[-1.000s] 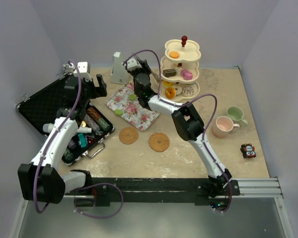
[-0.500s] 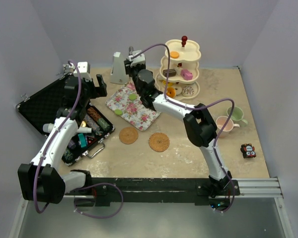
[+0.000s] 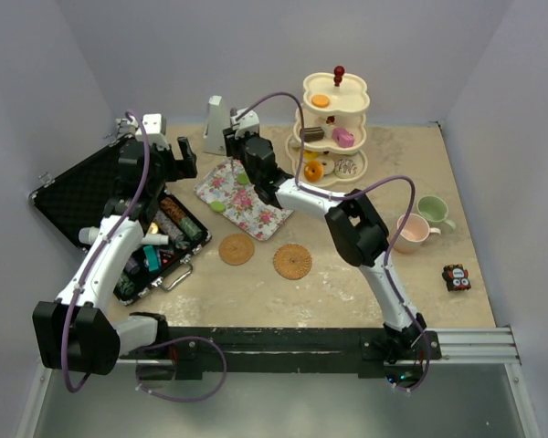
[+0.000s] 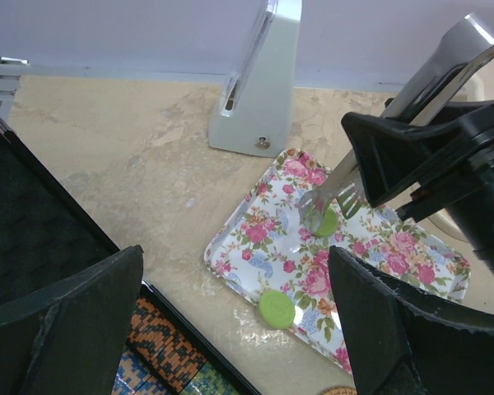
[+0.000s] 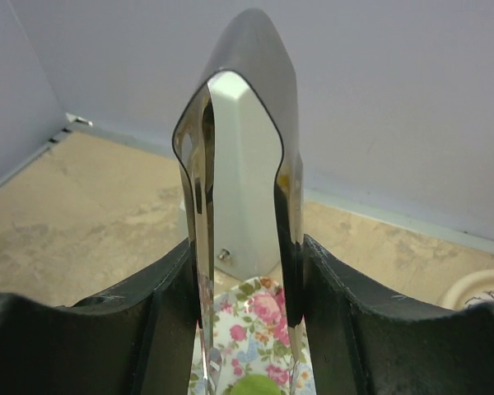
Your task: Serve the afternoon tea
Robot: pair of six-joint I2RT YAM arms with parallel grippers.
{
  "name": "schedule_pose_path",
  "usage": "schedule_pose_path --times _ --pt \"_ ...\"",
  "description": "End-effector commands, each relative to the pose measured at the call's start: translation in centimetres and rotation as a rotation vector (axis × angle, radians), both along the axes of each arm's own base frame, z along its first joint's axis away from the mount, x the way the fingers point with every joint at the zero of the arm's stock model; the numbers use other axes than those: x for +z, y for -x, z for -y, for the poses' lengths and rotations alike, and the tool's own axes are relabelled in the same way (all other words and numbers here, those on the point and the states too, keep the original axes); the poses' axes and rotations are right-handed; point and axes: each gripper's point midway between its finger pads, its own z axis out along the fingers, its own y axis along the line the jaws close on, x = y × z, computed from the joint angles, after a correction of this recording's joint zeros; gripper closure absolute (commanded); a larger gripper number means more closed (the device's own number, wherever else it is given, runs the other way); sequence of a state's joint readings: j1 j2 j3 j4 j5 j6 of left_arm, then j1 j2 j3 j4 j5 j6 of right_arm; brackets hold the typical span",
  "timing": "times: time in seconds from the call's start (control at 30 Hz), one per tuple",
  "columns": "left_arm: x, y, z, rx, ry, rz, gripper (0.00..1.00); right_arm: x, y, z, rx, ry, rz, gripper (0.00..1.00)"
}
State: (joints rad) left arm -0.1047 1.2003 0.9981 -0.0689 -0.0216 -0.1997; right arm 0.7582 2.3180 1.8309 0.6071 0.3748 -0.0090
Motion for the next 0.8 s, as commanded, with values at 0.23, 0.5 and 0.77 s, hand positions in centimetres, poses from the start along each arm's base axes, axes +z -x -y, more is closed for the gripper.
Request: schedule_pose_path --times 0.23,0.5,0.77 --pt "1.7 -0.2 0.1 -0.006 0.025 0.057 0.01 2.5 -0.4 0.0 -0.02 0.002 0.067 0.49" --pt "1.6 -0.3 0.1 -0.005 0.024 0.054 0.02 1.2 0.1 -0.8 -0.001 0.01 0.051 0.49" --pt "1.7 -0.2 0.1 -0.005 0.024 0.056 0.01 0.4 0.4 -1.4 0.0 0.033 0.04 0.52"
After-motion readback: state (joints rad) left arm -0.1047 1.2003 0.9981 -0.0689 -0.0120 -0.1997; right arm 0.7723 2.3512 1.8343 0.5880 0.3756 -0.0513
